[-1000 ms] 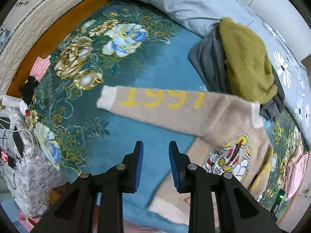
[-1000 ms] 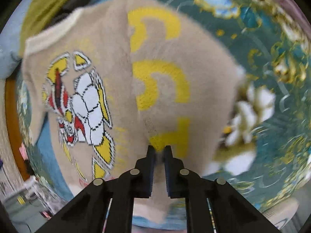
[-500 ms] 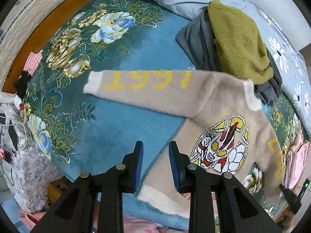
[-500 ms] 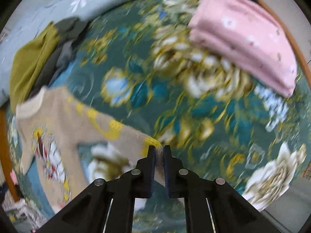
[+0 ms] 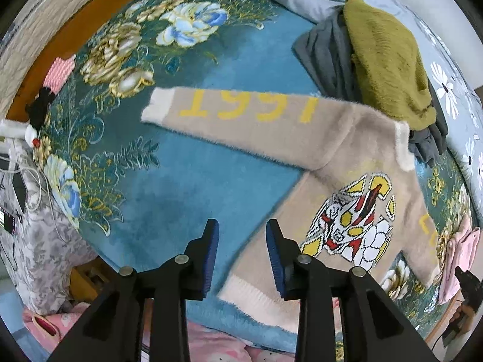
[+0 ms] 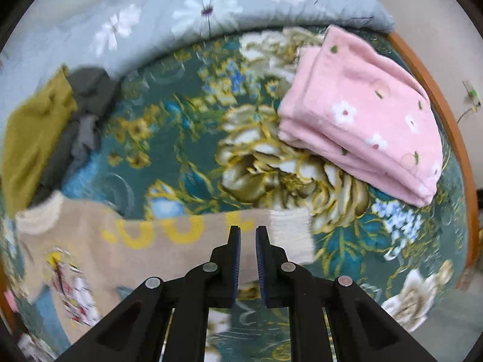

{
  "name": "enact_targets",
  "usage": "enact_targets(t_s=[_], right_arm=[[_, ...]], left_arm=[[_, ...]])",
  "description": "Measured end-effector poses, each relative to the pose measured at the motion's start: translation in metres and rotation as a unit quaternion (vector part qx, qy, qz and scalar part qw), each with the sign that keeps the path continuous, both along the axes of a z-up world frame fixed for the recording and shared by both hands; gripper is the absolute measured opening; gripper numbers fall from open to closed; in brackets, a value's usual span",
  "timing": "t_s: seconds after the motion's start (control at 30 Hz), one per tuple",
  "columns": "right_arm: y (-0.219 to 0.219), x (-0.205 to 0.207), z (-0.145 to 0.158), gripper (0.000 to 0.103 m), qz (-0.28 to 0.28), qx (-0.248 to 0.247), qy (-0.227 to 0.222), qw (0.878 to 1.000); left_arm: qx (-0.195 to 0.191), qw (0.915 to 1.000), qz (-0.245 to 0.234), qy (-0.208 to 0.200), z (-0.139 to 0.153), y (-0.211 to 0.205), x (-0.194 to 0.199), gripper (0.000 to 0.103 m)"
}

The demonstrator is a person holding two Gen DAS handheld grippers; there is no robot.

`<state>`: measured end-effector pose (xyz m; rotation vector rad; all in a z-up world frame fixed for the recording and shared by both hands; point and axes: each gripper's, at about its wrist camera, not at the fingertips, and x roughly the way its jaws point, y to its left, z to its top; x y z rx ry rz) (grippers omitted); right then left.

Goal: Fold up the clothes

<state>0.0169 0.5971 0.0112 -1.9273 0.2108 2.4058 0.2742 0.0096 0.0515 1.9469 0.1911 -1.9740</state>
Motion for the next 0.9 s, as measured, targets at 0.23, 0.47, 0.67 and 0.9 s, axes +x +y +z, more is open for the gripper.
enact_targets(t_s=[0.23,0.47,0.67,0.9], right_arm=[[-0.08,0.09,-0.068,0.043,0.004,-0.197,-0.11,0.974],[-0.147,0.14,-0.132,0.046,-0.022,-0.246,-0.201,0.948],[-0.158,0.14,-0.147,0.05,-0.046,-0.214,-0.206,0.954],[-0.169,0.145,-0.146,0.042,-0.031,-0.201,-0.209,0.957]], left_arm=[[0.037,0.9982,0.041,-0.024,-0.04,-0.013,0.02,0.039],[0.071,0.9935,0.038,-0.081,-0.113,-0.015,0.028,0.05],[0.076,0.9911,-0.009,-0.108,-0.16,-0.004,0.022,0.054],[0.089,0.9873,-0.04,-0.126,-0.187,0.003,0.023,0.052]])
